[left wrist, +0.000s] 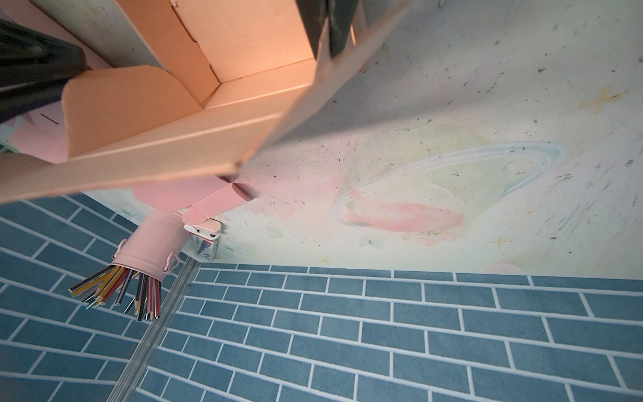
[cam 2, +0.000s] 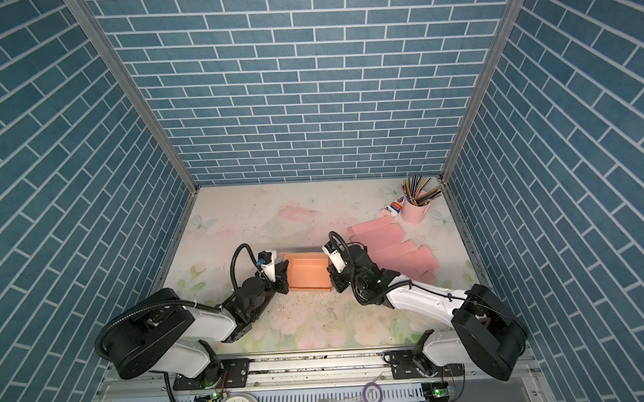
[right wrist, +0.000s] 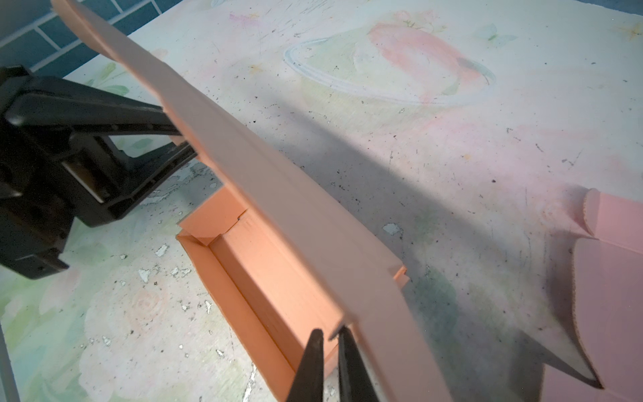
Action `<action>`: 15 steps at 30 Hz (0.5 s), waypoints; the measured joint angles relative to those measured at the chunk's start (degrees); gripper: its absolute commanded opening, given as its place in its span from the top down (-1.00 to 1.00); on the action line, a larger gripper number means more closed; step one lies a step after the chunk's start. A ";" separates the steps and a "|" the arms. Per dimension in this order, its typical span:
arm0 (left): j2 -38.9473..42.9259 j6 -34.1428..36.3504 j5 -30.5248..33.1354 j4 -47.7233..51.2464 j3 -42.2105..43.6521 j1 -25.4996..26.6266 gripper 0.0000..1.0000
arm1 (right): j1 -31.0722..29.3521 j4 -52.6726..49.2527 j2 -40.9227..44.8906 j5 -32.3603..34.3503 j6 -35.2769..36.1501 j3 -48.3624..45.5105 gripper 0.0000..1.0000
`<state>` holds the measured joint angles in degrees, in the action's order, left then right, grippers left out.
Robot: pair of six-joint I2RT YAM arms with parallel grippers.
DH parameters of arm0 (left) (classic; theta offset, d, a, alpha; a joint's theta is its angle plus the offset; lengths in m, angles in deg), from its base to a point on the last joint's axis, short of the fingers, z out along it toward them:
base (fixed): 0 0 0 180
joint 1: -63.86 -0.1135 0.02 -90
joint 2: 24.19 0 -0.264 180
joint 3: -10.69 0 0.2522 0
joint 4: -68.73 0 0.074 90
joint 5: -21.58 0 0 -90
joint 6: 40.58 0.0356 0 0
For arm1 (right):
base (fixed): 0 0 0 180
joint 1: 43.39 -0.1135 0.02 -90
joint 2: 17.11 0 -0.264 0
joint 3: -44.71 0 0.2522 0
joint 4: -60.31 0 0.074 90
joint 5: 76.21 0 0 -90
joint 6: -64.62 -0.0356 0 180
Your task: Fold the paper box
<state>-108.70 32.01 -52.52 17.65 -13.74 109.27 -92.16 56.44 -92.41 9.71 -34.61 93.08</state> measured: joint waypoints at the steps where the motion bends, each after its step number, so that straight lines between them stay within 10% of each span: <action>1: 0.22 0.00 0.31 0.37 -0.02 0.33 0.95 | 0.00 0.11 0.02 0.02 0.00 -0.15 0.75; 15: 1.84 -3.21 3.45 8.76 -3.78 2.27 0.95 | -0.68 2.71 2.27 0.70 -0.02 -4.81 0.76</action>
<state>-106.86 28.80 -49.07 26.42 -17.52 111.54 -92.84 59.15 -90.14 10.41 -34.63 88.27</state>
